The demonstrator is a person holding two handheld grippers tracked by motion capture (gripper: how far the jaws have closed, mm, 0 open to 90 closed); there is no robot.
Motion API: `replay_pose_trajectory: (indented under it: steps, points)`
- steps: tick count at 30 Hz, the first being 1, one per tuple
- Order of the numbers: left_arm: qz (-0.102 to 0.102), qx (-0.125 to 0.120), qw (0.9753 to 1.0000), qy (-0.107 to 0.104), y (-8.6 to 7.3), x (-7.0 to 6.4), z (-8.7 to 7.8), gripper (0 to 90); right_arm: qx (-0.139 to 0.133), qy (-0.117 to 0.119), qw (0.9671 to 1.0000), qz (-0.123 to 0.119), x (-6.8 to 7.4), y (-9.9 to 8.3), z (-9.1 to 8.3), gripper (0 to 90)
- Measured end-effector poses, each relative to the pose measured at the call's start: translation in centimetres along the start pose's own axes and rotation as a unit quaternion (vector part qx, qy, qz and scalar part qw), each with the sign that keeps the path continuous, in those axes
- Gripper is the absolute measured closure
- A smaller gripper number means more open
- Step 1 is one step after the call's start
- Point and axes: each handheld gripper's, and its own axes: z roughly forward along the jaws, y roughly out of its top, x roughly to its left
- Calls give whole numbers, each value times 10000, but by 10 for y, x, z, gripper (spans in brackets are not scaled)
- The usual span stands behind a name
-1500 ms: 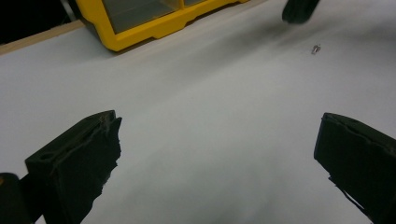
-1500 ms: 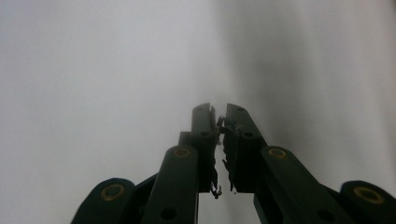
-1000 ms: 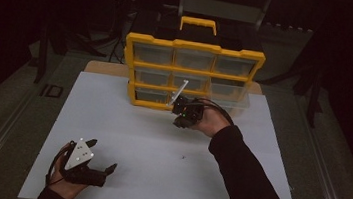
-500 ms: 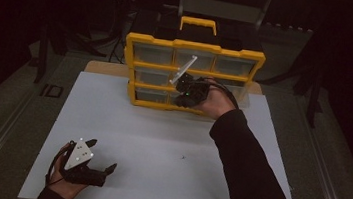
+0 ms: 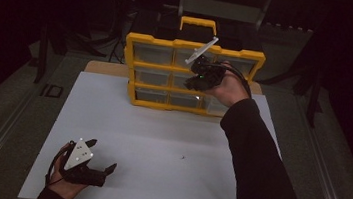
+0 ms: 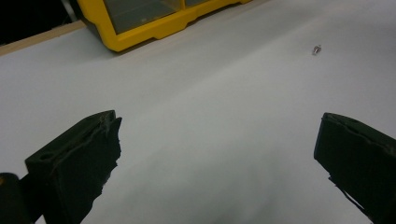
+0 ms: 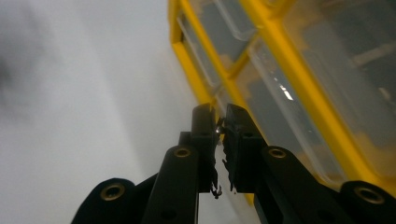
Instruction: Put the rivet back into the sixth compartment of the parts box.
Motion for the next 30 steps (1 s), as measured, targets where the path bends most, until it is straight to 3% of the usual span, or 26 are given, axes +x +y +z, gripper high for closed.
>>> replay_pose_trajectory:
  steps: [16, 27, 29, 30]
  points:
    - [-7, 13, 10000, 10, 0, 0, 0, 10, -67, -365, 9988, 310, -23, -35, -39, 825]
    - [-15, 14, 10000, 21, 0, 1, 0, 11, 56, -477, 9979, 440, -32, -58, -40, 823]
    - [-13, 15, 10000, 19, 0, 1, 0, 10, 40, -458, 9979, 466, -32, -59, -40, 791]
    - [-13, 18, 10000, 12, 0, 0, 0, 11, -87, -267, 9977, 624, -35, -62, -40, 502]
